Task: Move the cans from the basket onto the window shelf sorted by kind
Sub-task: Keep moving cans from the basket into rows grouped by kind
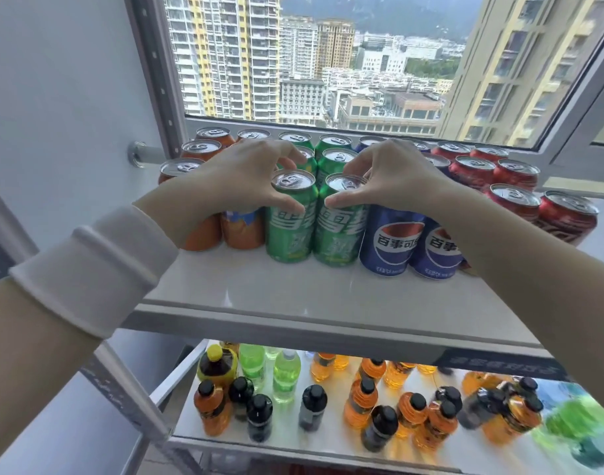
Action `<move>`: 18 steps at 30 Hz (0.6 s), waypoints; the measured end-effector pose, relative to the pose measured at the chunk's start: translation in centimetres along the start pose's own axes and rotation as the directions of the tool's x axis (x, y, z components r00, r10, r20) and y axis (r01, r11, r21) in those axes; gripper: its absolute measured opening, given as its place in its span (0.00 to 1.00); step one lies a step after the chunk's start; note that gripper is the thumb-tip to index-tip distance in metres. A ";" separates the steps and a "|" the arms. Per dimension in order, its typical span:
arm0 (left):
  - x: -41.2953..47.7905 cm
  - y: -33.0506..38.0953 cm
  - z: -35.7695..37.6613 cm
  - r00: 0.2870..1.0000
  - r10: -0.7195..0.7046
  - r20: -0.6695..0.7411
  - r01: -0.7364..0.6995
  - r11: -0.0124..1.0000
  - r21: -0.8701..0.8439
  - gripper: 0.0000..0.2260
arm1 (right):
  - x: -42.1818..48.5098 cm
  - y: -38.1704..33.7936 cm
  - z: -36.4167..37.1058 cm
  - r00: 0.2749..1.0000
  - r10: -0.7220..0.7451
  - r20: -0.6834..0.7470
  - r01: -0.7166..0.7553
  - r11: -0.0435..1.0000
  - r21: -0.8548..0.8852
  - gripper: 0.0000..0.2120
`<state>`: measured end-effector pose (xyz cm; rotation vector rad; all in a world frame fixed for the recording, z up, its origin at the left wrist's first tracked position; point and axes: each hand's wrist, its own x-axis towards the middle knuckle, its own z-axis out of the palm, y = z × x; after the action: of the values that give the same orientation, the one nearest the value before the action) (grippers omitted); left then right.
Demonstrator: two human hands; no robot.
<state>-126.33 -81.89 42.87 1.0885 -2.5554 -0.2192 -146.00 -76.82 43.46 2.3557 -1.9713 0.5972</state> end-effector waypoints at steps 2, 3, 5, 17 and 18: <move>-0.2 -0.1 -0.2 1.000 0.010 0.024 -0.009 1.000 -0.018 0.31 | -0.3 -0.1 0.0 1.000 -0.009 -0.009 0.009 1.000 0.006 0.37; -0.3 -0.1 -0.3 0.999 0.014 0.033 -0.013 1.000 -0.022 0.31 | -0.4 -0.1 0.0 1.000 -0.014 -0.014 0.014 1.000 0.007 0.37; -0.3 -0.1 -0.4 0.998 0.024 0.050 -0.023 0.999 -0.023 0.30 | -0.7 -0.2 0.0 0.999 -0.028 -0.029 0.028 1.000 0.009 0.37; -0.7 -0.3 -0.5 0.993 0.071 0.099 -0.075 0.997 0.037 0.30 | -1.2 -0.4 0.2 0.998 -0.048 -0.045 0.046 0.998 -0.041 0.35; -0.8 -0.4 -0.4 0.992 0.074 0.101 -0.079 0.996 0.045 0.30 | -1.3 -0.4 0.0 0.999 -0.042 -0.011 0.041 0.998 -0.037 0.35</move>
<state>-125.42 -81.60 42.95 1.0188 -2.6983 -0.1970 -145.81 -75.53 43.19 2.3598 -1.9065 0.5658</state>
